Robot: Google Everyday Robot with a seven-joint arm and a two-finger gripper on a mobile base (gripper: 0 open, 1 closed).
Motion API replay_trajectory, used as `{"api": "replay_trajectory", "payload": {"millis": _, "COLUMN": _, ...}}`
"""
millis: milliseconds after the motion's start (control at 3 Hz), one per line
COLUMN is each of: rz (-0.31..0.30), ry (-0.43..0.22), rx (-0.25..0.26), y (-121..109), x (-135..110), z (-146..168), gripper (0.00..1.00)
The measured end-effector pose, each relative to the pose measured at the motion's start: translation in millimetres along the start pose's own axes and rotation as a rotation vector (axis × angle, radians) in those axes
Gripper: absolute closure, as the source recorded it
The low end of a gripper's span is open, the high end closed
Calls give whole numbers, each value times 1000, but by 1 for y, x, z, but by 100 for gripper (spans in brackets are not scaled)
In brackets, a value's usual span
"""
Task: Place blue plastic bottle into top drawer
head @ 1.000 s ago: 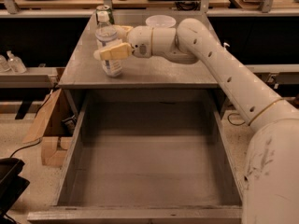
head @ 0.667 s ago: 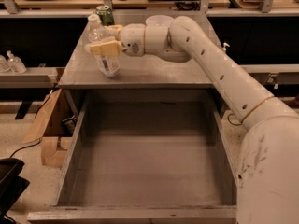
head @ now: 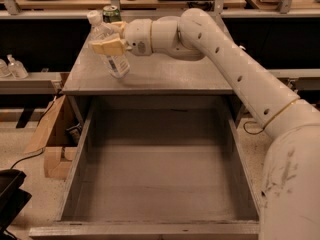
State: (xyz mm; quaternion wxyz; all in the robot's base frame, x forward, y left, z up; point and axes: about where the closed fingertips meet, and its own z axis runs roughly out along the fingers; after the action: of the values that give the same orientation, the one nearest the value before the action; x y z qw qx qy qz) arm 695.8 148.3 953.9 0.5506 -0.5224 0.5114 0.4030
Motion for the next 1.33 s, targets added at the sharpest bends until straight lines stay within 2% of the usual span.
{"api": "replay_trajectory", "payload": {"millis": 333, "rz": -38, "ry": 28, "rx": 29, "y": 8, "x": -19, "z": -17, "gripper": 100}}
{"api": "replay_trajectory", "payload": {"millis": 667, "rz": -27, "ry": 25, "rx": 59, "y": 20, "x": -40, "z": -32, "gripper": 100}}
{"api": "replay_trajectory", "payload": {"millis": 1000, "rz": 38, "ry": 44, "rx": 80, "y": 57, "x": -36, "z": -60, "gripper": 100}}
{"api": "replay_trajectory", "payload": {"millis": 1333, "rz": 38, "ry": 44, "rx": 80, "y": 57, "x": -36, "z": -60, "gripper": 100}}
